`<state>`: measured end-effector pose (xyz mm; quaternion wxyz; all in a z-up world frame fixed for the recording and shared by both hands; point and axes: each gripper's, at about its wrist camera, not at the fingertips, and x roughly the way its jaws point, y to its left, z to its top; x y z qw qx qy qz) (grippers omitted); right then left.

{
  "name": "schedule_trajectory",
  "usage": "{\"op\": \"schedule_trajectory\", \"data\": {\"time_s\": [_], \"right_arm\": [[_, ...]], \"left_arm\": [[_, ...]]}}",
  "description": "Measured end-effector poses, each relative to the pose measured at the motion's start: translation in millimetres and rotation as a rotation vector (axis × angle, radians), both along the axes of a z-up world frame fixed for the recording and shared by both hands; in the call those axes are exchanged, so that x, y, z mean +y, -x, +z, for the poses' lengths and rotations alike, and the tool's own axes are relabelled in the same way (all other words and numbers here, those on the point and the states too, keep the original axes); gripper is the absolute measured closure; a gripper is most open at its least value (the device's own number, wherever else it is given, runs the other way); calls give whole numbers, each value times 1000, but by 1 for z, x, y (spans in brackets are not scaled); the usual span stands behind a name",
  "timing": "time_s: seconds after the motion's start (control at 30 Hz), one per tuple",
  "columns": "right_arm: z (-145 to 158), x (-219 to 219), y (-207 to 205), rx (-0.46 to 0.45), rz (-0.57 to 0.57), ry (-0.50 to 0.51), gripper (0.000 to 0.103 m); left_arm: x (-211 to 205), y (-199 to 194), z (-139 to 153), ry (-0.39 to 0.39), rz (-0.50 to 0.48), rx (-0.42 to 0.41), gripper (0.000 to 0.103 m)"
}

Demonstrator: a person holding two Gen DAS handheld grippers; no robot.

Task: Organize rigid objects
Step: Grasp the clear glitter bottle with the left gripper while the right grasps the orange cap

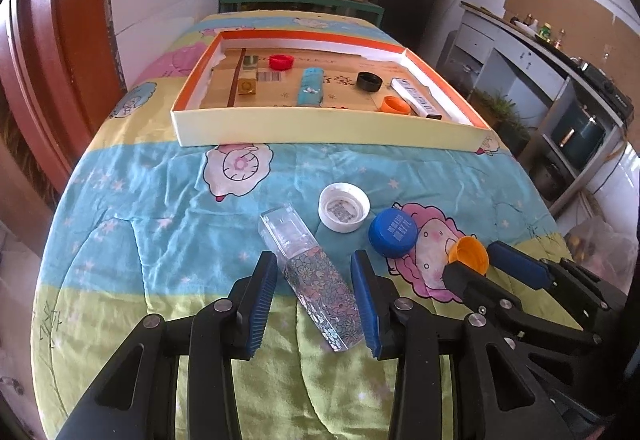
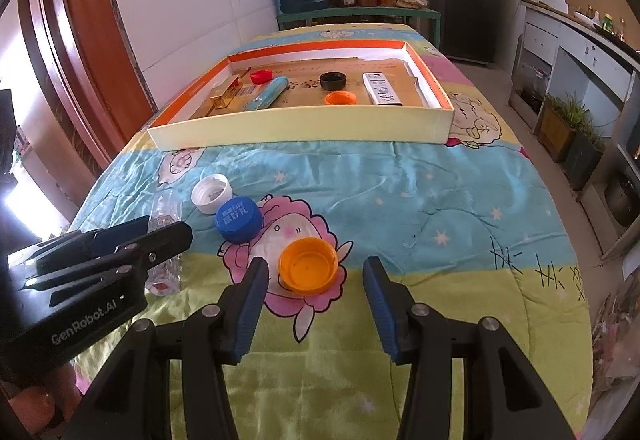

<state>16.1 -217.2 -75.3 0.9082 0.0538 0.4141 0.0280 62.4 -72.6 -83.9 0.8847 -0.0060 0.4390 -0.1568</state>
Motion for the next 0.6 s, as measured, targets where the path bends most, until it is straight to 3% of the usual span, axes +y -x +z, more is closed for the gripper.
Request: {"op": "schedule_trajectory", "data": {"time_s": [0.27,0.43,0.6], "right_arm": [[0,3,-2,4,6,20,55],[0,5,-2,4,6,38,72],[0,5,-1,3,9,38,72]], "left_arm": [[6,0,-1,34,-26,4,68],[9,3,1,48,-39,4,75],[11,3,2,55,-46,4,79]]}}
